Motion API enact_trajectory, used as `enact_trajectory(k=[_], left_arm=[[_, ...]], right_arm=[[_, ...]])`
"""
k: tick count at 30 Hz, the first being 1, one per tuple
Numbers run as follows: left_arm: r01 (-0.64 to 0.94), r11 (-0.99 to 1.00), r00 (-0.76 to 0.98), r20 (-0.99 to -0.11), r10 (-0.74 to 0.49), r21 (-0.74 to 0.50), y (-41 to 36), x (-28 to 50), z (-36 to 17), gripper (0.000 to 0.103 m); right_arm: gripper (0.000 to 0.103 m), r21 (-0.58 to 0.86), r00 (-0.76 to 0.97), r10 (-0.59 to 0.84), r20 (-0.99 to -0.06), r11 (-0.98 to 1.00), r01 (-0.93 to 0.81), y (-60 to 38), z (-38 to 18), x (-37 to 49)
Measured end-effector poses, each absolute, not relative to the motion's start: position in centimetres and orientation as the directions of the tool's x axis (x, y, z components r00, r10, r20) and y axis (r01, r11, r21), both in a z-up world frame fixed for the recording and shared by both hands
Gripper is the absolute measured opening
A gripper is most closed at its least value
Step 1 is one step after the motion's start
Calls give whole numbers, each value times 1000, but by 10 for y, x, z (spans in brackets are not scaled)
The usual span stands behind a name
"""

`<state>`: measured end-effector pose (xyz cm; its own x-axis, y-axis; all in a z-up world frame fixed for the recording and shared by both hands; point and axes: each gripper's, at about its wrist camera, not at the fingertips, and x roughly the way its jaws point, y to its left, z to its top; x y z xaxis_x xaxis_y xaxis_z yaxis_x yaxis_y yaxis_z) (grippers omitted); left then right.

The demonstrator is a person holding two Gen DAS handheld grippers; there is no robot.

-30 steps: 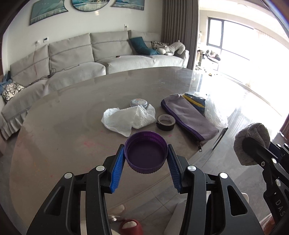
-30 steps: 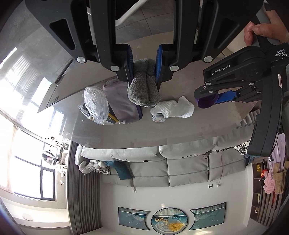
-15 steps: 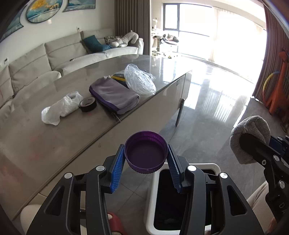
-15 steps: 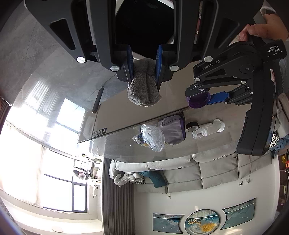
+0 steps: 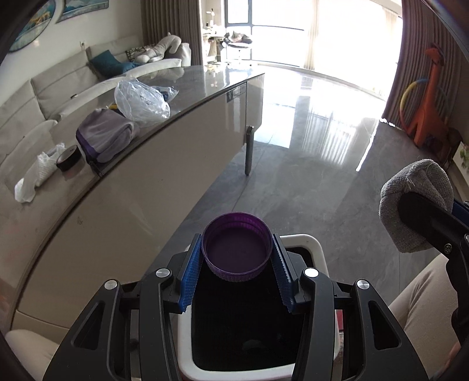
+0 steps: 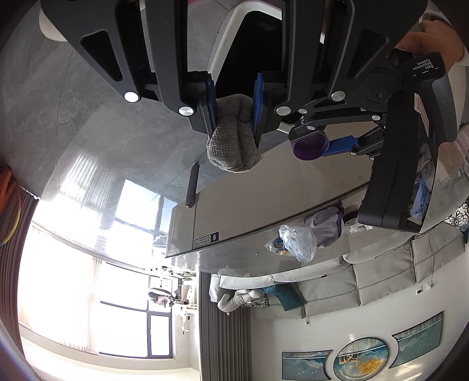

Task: Collect trash
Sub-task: 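Carry the purple cap and grey knit cap over the white bin, then open the left gripper to drop the purple cap while the right gripper releases the knit cap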

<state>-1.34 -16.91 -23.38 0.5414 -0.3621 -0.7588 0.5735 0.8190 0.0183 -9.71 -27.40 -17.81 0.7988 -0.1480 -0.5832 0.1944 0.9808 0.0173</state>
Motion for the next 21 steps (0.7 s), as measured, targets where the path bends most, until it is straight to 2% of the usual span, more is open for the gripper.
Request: enact_trajectory(k=[14,16,17,18,21], left_arm=[[600,800,457,-832,-314,28,-181,-10,-280,46],[601,799,447,-837,-314,22,-181,-12,-282,49],[602,798,437,-848,-301,27,-181,-10,-285,58],[598,800,421,-867,-267,44,-184,-7,-291,98],[600,795,391,-901,-189,93,-188,-2,-309,98]], right_arm=[[22,31,775,-144,-616,978,206,-282,-191,-96],[22,34,770,-139,-623,978,204,-284,-194,-95],[22,33,767,-138,-627,978,204,-282,-195,-93],[22,33,764,-137,-630,979,203,-282,-197,-92],[22,31,758,-133,-639,980,198,-281,-200,-90]])
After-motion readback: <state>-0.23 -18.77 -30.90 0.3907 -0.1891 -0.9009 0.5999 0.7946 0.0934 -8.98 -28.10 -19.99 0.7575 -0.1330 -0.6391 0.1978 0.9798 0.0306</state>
